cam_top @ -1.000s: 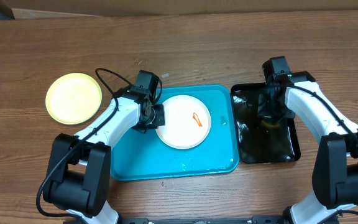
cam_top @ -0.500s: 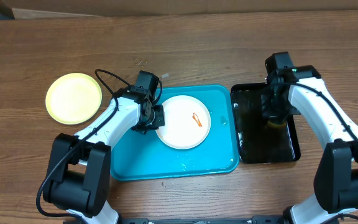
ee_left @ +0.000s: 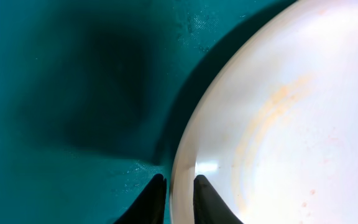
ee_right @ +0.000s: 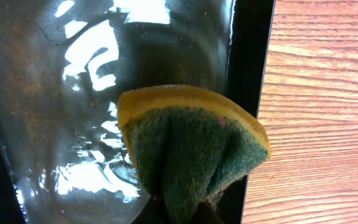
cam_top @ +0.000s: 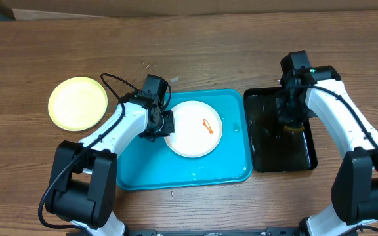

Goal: Clean dirty plates on tray and stack at the side
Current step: 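Dip and swish the sponge in the water with the right gripper, then lift the sponge and move it over the white plate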

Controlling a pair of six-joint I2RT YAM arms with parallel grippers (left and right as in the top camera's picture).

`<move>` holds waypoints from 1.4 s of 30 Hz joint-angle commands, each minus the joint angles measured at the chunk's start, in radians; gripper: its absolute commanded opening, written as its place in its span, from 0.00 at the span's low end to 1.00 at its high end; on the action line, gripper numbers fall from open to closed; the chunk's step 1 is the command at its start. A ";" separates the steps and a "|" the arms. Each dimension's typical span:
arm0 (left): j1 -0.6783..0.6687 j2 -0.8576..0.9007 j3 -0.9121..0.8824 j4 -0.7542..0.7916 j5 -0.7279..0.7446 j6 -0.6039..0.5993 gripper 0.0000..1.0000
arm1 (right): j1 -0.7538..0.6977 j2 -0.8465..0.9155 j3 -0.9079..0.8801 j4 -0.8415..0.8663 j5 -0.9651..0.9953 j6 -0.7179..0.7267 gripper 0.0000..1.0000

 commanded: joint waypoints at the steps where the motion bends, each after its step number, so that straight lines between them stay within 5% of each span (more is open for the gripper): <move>1: -0.001 0.019 0.009 -0.006 0.018 -0.004 0.06 | 0.004 -0.035 0.031 -0.004 0.012 -0.034 0.04; 5: -0.003 0.019 0.009 -0.015 0.035 -0.006 0.05 | 0.028 -0.035 0.031 -0.007 0.032 -0.056 0.04; 8: -0.003 0.019 0.009 -0.016 0.038 -0.006 0.19 | 0.054 -0.035 0.031 -0.005 0.085 -0.057 0.04; 11: -0.002 0.019 0.009 -0.009 0.037 -0.005 0.23 | 0.086 -0.035 0.033 -0.001 0.135 -0.082 0.04; 16: -0.002 0.019 0.009 0.015 0.034 -0.005 0.04 | 0.119 -0.035 0.033 0.017 0.148 -0.079 0.04; 21: -0.002 0.019 0.009 0.014 0.034 -0.005 0.04 | 0.126 -0.035 0.033 0.036 0.148 0.064 0.04; 33: -0.002 0.019 0.009 0.012 0.034 -0.002 0.04 | 0.192 -0.035 0.133 0.015 0.027 0.131 0.04; 42: -0.002 0.019 0.009 0.012 0.034 -0.002 0.04 | 0.377 -0.025 0.207 0.075 -0.087 0.134 0.04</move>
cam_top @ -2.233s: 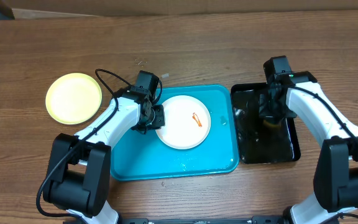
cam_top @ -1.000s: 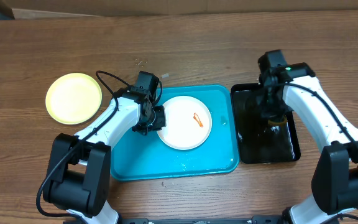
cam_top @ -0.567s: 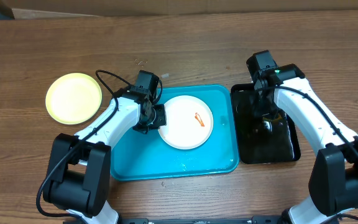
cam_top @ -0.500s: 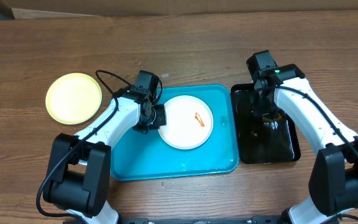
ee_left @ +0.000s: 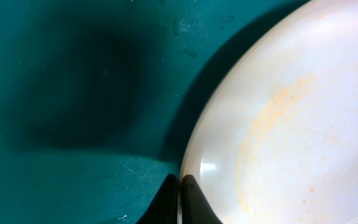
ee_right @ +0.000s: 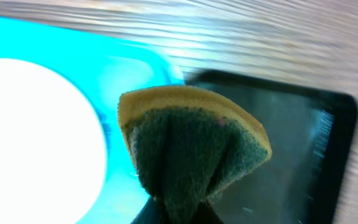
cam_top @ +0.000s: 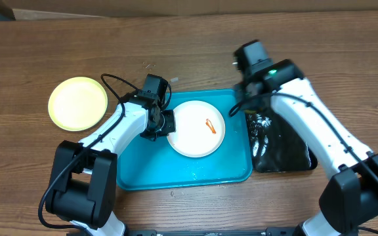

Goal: Clean dirty plates on tray and stack at the side
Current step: 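Lift the sponge and move it over the white plate, then scrub the orange stain on the white plate with the sponge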

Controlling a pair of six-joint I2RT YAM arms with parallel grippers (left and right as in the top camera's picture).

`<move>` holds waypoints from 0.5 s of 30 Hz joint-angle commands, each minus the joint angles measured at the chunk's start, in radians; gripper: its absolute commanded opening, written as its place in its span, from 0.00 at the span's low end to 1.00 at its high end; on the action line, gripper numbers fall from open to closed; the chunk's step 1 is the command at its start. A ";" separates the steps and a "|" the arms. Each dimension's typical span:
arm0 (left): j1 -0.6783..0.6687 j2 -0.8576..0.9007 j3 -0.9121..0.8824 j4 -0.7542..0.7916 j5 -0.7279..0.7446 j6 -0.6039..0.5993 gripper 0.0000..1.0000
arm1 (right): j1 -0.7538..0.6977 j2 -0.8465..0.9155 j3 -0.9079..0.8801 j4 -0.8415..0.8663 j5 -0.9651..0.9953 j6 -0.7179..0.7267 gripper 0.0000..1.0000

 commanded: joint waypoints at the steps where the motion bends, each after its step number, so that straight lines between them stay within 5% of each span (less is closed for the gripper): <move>1: -0.002 0.019 0.009 -0.002 0.006 0.001 0.04 | 0.067 -0.017 0.020 0.012 -0.035 0.017 0.04; 15: -0.002 0.019 0.009 -0.005 0.006 0.001 0.04 | 0.204 0.217 0.020 0.053 0.087 0.135 0.04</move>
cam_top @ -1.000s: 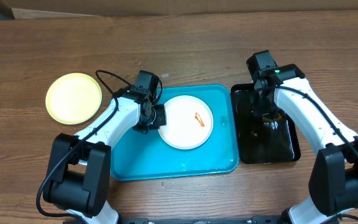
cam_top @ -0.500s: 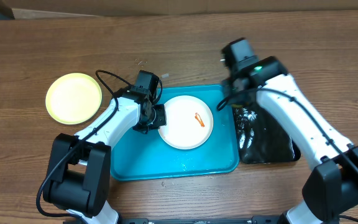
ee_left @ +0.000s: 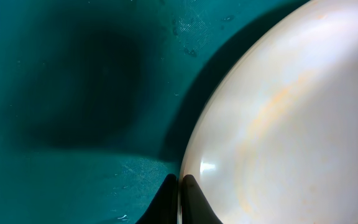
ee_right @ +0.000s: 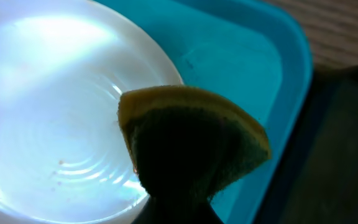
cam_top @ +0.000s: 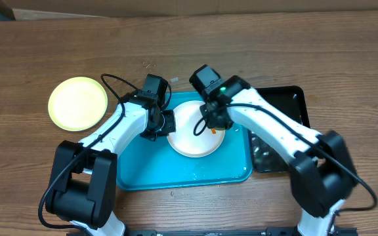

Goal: Clean dirty plates on tray and stack at the side
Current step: 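Scrub the orange stain on the white plate with the sponge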

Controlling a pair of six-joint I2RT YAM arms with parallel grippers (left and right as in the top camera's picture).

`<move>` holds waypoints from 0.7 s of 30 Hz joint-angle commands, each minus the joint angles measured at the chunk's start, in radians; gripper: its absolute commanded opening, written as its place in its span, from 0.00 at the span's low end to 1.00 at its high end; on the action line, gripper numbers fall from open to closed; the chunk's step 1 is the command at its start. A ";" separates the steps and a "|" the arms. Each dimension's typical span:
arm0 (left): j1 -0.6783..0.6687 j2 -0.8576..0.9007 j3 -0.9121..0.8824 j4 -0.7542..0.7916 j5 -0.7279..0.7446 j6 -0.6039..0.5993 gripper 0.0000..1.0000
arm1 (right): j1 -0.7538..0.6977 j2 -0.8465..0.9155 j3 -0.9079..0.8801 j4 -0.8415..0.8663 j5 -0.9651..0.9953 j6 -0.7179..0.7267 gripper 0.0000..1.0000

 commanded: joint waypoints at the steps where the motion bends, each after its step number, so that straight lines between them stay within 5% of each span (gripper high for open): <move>1: -0.002 0.019 0.009 -0.004 0.005 0.001 0.04 | 0.017 0.035 0.019 0.007 0.059 0.063 0.04; 17: -0.002 0.019 0.009 -0.005 0.005 0.001 0.05 | 0.017 0.118 -0.006 0.034 -0.011 0.063 0.04; 21: -0.002 0.019 0.009 -0.005 0.005 0.001 0.06 | 0.017 0.119 -0.023 0.071 -0.011 0.064 0.15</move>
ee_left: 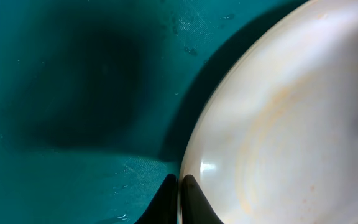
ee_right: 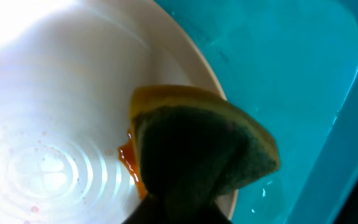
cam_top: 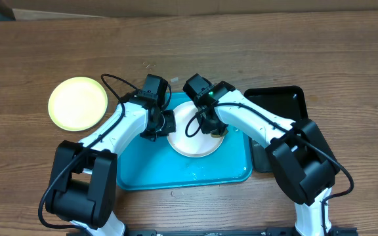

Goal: Clean dirty plates on tray and stack at the side
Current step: 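Scrub the orange stain on the white plate with the sponge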

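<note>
A white plate [cam_top: 188,134] lies in the blue tray [cam_top: 146,167], with faint orange stains on its face [ee_left: 272,118]. My left gripper [ee_left: 179,180] is shut on the plate's left rim [cam_top: 168,131]. My right gripper [ee_right: 176,208] is shut on a yellow and green sponge [ee_right: 201,146], which presses on the plate's right side [ee_right: 55,124] over an orange smear [ee_right: 129,165]. In the overhead view the sponge [cam_top: 216,134] peeks out under the right gripper [cam_top: 212,124]. A yellow plate [cam_top: 77,103] rests on the table at the left.
A black tray [cam_top: 284,108] of water stands to the right of the blue tray, partly under my right arm. Wooden table [cam_top: 58,52] surrounds both trays. Cardboard [cam_top: 176,5] lines the far edge.
My right gripper has dropped lower with the sponge, which now sits on the plate's right side over the orange smear. The left gripper still pinches the plate's rim.
My right gripper held the sponge over the black water tray while the left jaws stood apart around the white plate's rim. Then the left jaws were shut on the rim and the sponge was at the tray's edge. Then over the plate, now on it.
</note>
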Controlling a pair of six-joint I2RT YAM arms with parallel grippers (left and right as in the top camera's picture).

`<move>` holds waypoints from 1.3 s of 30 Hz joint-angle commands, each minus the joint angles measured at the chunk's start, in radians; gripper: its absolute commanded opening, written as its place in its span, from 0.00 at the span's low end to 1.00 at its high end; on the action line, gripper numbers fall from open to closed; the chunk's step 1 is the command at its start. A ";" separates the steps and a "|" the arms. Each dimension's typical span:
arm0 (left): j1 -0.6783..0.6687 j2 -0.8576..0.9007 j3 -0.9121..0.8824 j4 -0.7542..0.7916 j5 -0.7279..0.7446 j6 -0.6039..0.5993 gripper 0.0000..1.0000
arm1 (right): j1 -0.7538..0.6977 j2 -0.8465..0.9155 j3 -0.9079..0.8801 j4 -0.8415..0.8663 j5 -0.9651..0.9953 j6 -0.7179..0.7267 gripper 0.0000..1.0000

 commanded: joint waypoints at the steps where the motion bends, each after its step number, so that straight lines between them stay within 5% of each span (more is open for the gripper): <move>1: -0.002 0.019 0.009 -0.003 0.004 0.001 0.05 | 0.004 0.007 -0.011 0.021 0.003 0.002 0.16; 20: -0.002 0.019 0.009 -0.004 0.004 0.001 0.05 | 0.004 0.008 -0.078 0.081 0.001 0.005 0.04; 39: -0.002 0.019 0.009 -0.011 0.005 0.003 0.04 | -0.011 0.018 -0.032 0.033 -0.482 -0.125 0.04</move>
